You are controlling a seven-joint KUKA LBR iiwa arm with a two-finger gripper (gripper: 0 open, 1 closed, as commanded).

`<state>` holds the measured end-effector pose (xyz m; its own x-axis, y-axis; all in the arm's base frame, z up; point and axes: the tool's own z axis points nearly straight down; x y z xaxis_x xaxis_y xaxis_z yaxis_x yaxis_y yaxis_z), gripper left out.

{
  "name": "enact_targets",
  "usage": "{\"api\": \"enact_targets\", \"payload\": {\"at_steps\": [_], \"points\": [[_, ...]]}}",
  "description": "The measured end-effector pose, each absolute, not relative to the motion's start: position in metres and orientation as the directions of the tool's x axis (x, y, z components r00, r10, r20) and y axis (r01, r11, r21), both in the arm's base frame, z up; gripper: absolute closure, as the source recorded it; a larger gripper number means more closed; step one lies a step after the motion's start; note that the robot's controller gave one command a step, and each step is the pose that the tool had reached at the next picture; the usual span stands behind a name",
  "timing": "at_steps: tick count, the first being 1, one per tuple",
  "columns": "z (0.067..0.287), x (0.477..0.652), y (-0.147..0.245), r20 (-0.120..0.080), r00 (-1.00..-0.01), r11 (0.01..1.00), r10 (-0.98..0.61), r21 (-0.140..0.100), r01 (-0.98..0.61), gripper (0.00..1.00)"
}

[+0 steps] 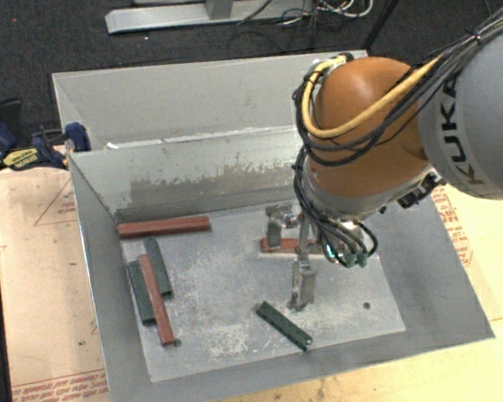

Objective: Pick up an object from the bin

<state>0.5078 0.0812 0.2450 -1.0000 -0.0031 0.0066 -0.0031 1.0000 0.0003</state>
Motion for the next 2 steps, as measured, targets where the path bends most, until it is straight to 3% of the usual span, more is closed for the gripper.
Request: {"api": "enact_targets", "payload": {"at_steps": [1,2], "points": [[0.248,0.509,0.081,0.0,-1.0,1.0,0.0,0.001,0.0,0.0],[0.208,0.502,0.067,-0.007,-0.998,0.998,-0.066,0.001,-0.066,0.0]]}}
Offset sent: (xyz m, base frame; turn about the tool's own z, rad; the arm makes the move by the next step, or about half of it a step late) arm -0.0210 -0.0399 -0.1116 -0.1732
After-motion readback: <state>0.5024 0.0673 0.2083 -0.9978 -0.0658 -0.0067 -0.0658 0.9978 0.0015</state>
